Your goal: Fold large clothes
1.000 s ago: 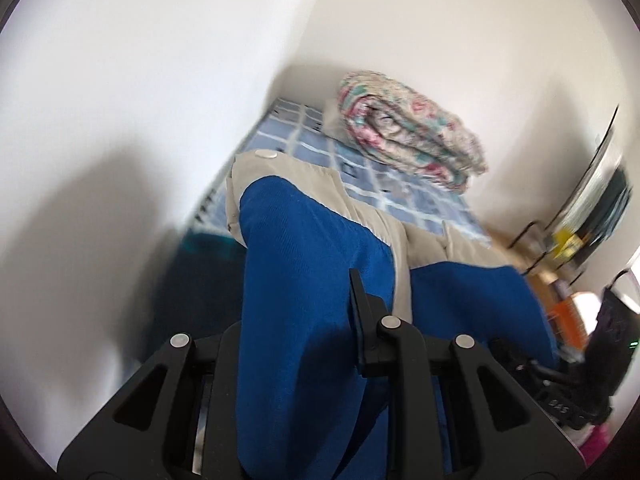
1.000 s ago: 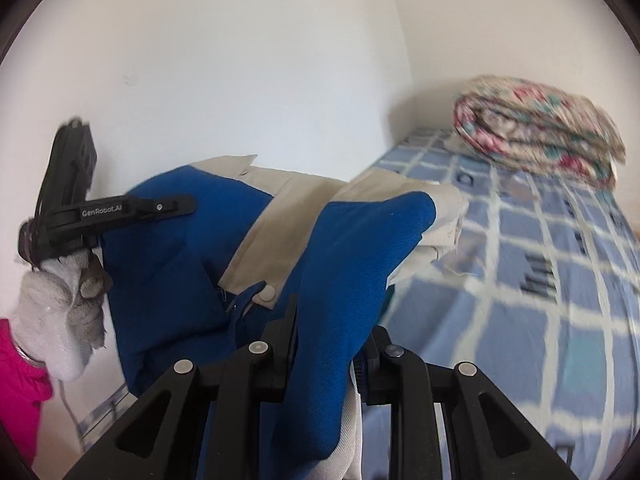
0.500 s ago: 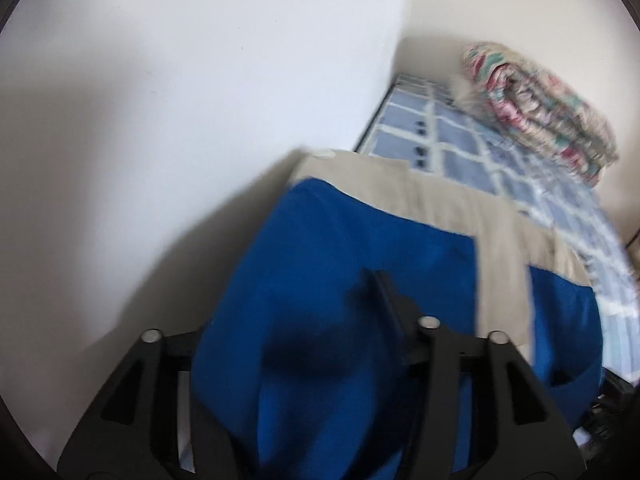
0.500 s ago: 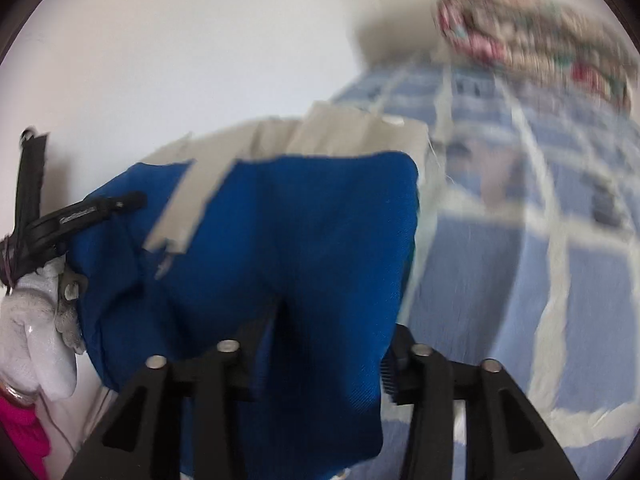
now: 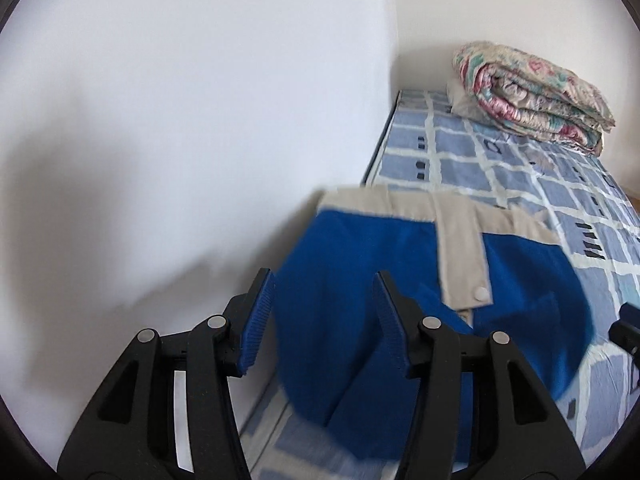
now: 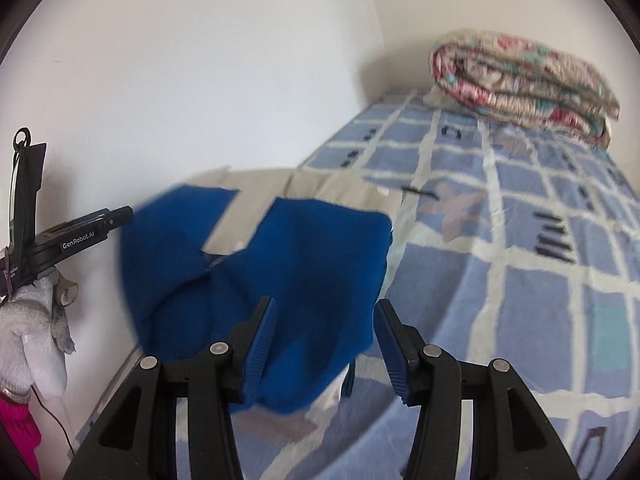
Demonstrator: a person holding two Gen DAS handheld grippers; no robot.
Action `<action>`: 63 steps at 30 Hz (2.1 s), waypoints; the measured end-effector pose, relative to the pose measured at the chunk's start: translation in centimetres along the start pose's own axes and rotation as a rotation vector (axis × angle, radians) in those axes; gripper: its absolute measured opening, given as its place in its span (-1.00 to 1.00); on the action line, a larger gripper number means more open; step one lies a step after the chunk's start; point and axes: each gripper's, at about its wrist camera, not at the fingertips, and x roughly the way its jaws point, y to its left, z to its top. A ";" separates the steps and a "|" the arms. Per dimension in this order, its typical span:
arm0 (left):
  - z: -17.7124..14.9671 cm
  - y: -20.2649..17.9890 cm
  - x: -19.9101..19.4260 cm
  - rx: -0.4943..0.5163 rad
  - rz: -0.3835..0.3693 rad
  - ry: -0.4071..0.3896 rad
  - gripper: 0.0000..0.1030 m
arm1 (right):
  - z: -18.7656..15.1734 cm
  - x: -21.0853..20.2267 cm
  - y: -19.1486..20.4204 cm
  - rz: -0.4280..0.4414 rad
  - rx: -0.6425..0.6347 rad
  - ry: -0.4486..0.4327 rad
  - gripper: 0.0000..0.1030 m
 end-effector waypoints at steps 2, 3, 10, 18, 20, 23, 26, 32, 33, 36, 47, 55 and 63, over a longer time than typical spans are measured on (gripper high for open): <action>0.2 0.8 -3.7 -0.006 0.003 -0.031 0.04 | 0.0 -2.6 0.7 0.006 -0.018 -0.018 0.03; 0.2 1.2 -5.0 -0.015 -0.007 -0.039 0.04 | -0.1 -4.2 1.1 0.011 -0.026 -0.028 0.03; -0.1 2.7 -16.6 -0.080 -0.114 -0.095 0.04 | -1.0 -14.1 3.3 0.016 -0.068 -0.097 0.03; -2.9 2.4 -29.4 -0.093 -0.223 -0.173 0.13 | -3.6 -25.6 4.9 -0.043 -0.088 -0.162 0.03; -3.9 2.2 -33.0 -0.082 -0.249 -0.199 0.13 | -4.5 -28.5 5.5 -0.064 -0.097 -0.181 0.03; -5.3 2.2 -37.7 -0.067 -0.272 -0.237 0.14 | -6.0 -33.4 6.2 -0.075 -0.098 -0.218 0.04; -7.0 2.3 -43.2 -0.042 -0.307 -0.274 0.15 | -7.6 -37.9 6.6 -0.070 -0.087 -0.250 0.04; -9.4 2.6 -52.8 0.017 -0.332 -0.366 0.31 | -11.6 -47.2 7.7 -0.099 -0.113 -0.324 0.04; -9.6 2.6 -53.7 0.023 -0.334 -0.374 0.31 | -12.3 -48.8 7.8 -0.112 -0.114 -0.340 0.05; -11.0 2.5 -57.1 0.037 -0.364 -0.381 0.33 | -14.4 -52.4 7.7 -0.140 -0.107 -0.372 0.16; -19.3 0.3 -59.8 0.014 -0.436 -0.337 0.98 | -22.1 -56.2 6.1 -0.251 -0.089 -0.384 0.76; -22.7 -2.6 -56.3 0.030 -0.405 -0.290 1.00 | -24.6 -53.6 3.7 -0.291 -0.042 -0.375 1.00; -23.7 -5.6 -51.4 0.020 -0.372 -0.287 1.00 | -25.2 -47.7 3.1 -0.265 -0.037 -0.312 0.99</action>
